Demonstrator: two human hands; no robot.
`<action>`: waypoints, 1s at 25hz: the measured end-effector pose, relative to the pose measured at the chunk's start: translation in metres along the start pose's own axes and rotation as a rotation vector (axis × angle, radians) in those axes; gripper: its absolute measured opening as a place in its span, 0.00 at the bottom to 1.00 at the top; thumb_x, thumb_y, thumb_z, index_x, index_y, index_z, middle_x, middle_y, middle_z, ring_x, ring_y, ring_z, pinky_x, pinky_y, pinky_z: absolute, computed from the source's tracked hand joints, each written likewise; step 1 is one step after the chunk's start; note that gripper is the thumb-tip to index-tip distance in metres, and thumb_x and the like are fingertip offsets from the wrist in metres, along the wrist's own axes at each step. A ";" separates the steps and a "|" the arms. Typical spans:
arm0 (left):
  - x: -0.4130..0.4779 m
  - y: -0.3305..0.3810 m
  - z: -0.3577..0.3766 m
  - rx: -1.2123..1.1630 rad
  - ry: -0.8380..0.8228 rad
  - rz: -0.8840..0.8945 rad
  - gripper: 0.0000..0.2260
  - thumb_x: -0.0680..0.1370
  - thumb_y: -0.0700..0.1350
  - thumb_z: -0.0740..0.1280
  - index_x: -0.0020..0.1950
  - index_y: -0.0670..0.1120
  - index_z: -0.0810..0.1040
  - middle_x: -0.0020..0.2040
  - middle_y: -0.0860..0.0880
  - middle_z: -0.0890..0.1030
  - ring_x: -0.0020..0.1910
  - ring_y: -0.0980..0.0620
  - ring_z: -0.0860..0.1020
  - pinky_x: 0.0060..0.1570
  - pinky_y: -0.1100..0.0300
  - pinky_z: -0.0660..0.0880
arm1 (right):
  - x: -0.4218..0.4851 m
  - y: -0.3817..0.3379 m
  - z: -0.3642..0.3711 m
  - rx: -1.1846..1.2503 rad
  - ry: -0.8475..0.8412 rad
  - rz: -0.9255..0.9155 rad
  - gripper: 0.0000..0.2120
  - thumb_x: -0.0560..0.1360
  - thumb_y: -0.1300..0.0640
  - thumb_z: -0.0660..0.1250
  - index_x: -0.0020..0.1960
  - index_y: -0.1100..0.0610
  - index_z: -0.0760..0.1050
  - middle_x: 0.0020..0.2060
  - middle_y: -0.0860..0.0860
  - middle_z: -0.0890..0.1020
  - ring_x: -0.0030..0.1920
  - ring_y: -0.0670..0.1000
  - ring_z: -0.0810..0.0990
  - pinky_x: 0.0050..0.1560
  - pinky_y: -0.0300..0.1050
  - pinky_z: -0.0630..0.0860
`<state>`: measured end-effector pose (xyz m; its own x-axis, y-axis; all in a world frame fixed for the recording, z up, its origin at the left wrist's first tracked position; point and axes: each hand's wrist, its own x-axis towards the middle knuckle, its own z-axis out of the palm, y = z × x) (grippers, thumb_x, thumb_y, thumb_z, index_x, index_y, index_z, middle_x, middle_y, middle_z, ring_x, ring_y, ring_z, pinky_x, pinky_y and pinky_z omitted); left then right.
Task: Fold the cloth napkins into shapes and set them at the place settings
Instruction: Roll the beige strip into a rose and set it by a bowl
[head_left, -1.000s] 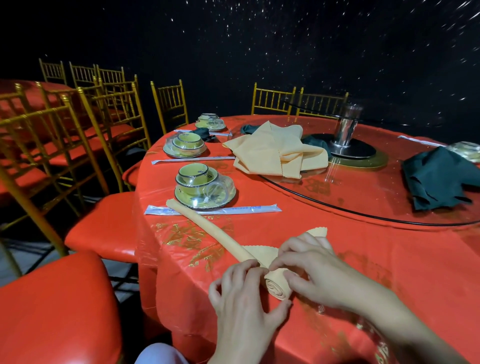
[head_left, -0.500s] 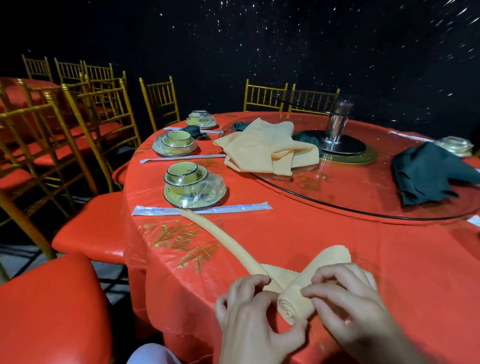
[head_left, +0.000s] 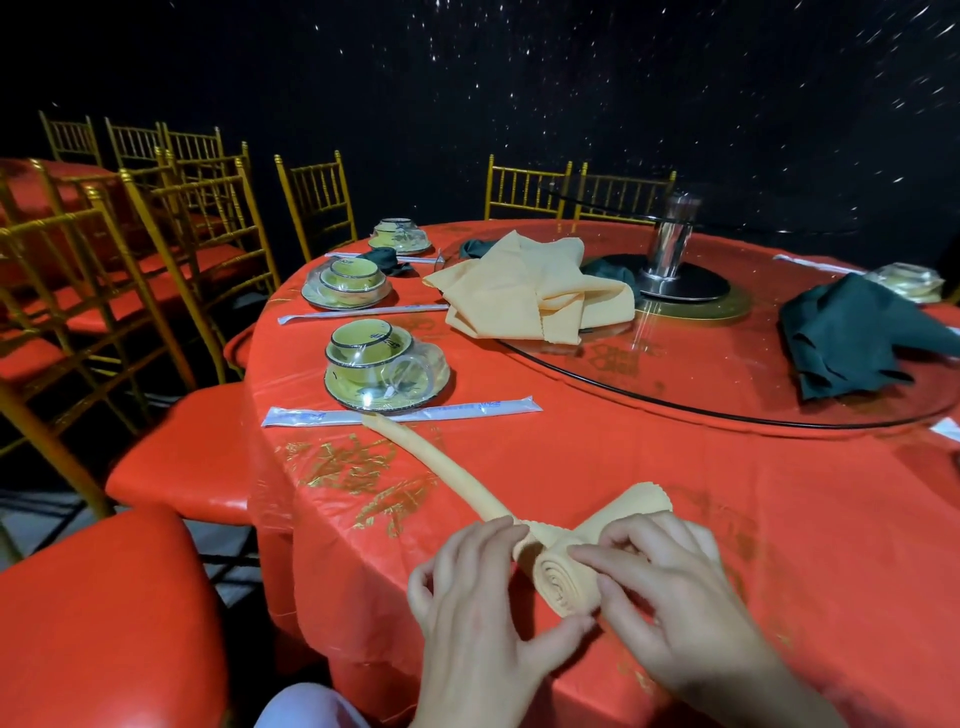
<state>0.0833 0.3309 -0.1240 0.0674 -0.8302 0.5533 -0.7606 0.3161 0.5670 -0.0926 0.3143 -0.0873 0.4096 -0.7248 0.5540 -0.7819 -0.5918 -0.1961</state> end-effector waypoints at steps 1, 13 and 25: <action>-0.001 -0.003 0.001 0.015 -0.005 0.027 0.30 0.59 0.70 0.66 0.57 0.59 0.73 0.59 0.63 0.73 0.61 0.61 0.67 0.56 0.60 0.54 | 0.005 -0.002 -0.001 -0.009 -0.031 0.001 0.13 0.72 0.51 0.60 0.53 0.42 0.77 0.43 0.37 0.72 0.47 0.41 0.70 0.51 0.41 0.61; 0.004 -0.007 0.000 -0.043 0.040 -0.090 0.17 0.53 0.67 0.67 0.36 0.59 0.78 0.52 0.64 0.75 0.56 0.63 0.69 0.49 0.50 0.64 | 0.006 -0.003 -0.011 0.070 0.021 -0.004 0.11 0.68 0.52 0.62 0.49 0.42 0.73 0.48 0.35 0.72 0.50 0.37 0.71 0.53 0.37 0.62; 0.007 -0.003 -0.017 -0.040 -0.138 -0.141 0.28 0.57 0.75 0.61 0.50 0.62 0.76 0.56 0.66 0.72 0.61 0.64 0.65 0.51 0.60 0.54 | 0.019 -0.005 0.001 -0.070 -0.065 -0.049 0.11 0.74 0.43 0.59 0.54 0.41 0.75 0.46 0.37 0.74 0.49 0.41 0.70 0.53 0.45 0.62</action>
<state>0.0975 0.3323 -0.1116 0.0802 -0.9217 0.3795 -0.7232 0.2082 0.6585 -0.0806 0.3032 -0.0766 0.4763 -0.7182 0.5073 -0.7902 -0.6027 -0.1112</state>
